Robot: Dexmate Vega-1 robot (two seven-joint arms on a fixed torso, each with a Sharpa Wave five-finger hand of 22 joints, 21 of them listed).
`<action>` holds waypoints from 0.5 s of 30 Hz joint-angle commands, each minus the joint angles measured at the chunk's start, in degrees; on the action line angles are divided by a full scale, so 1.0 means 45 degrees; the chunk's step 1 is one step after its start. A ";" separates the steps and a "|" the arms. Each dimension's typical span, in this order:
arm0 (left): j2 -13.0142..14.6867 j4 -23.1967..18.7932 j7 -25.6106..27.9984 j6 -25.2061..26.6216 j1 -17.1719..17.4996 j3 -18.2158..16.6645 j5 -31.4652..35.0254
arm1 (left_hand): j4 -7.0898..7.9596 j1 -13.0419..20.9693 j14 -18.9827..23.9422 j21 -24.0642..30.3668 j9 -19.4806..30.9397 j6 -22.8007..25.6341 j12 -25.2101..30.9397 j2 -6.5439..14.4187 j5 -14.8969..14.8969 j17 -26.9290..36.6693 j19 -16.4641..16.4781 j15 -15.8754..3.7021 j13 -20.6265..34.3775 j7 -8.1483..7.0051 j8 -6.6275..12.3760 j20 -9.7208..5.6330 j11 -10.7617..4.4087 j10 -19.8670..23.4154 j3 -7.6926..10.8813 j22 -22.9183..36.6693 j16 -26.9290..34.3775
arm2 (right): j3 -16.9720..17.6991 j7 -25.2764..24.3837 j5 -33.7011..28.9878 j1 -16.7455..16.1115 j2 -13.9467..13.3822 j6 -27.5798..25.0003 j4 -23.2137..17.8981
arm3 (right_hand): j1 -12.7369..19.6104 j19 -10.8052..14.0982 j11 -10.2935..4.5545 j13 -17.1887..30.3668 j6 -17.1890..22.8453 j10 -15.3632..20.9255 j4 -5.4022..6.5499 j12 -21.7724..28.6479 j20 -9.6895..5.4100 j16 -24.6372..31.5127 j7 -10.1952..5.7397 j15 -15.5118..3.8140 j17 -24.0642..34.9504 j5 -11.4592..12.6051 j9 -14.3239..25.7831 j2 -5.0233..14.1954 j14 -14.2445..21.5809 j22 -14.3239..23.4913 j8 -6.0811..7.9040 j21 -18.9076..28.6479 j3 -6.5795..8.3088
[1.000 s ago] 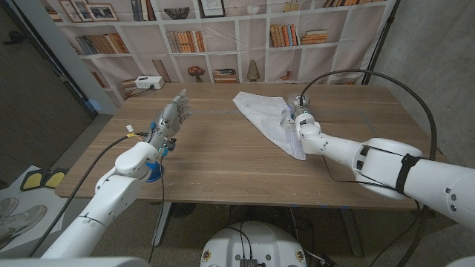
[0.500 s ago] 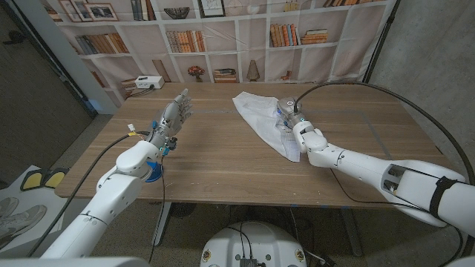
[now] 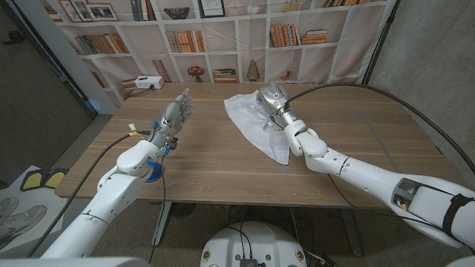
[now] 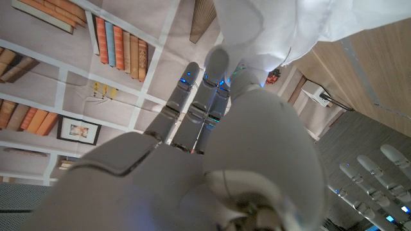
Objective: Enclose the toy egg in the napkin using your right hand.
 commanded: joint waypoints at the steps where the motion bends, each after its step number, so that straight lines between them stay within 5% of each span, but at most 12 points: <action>1: 0.0009 -0.0303 0.0161 -0.0097 0.0357 -0.0145 0.0021 | 0.0014 0.0015 -0.0077 0.0055 0.0033 -0.0308 -0.0001 -0.0073 0.0101 0.0034 0.0090 -0.0014 0.0033 0.0061 -0.0002 0.0070 -0.0018 -0.0073 -0.0034 0.0050 0.0057 | 0.0399 0.0401 -0.1296 -0.0549 -0.0278 0.1325 -0.0908 | 0.0200 0.0033 -0.0676 0.0055 0.0115 0.1145 0.0022 0.0821 -0.0054 -0.0079 0.0078 -0.1045 0.0075 0.0065 -0.0023 0.0110 0.0136 0.0016 -0.0013 0.0120 0.0013; 15: -0.0044 -0.0582 0.0333 -0.0058 0.0648 -0.0268 0.0065 | 0.0017 0.0019 -0.0068 0.0057 0.0033 -0.0298 -0.0002 -0.0070 0.0103 0.0033 0.0098 -0.0025 0.0032 0.0055 -0.0003 0.0070 -0.0017 -0.0079 -0.0039 0.0049 0.0060 | 0.0086 0.2365 -0.2062 -0.0505 -0.0178 0.2832 -0.0730 | 0.0185 -0.0011 -0.0617 -0.0280 0.0002 0.1210 0.0050 0.0624 -0.0035 -0.0435 0.0137 -0.1054 -0.0030 0.0016 -0.0127 0.0177 0.0160 -0.0064 -0.0127 0.0293 0.0071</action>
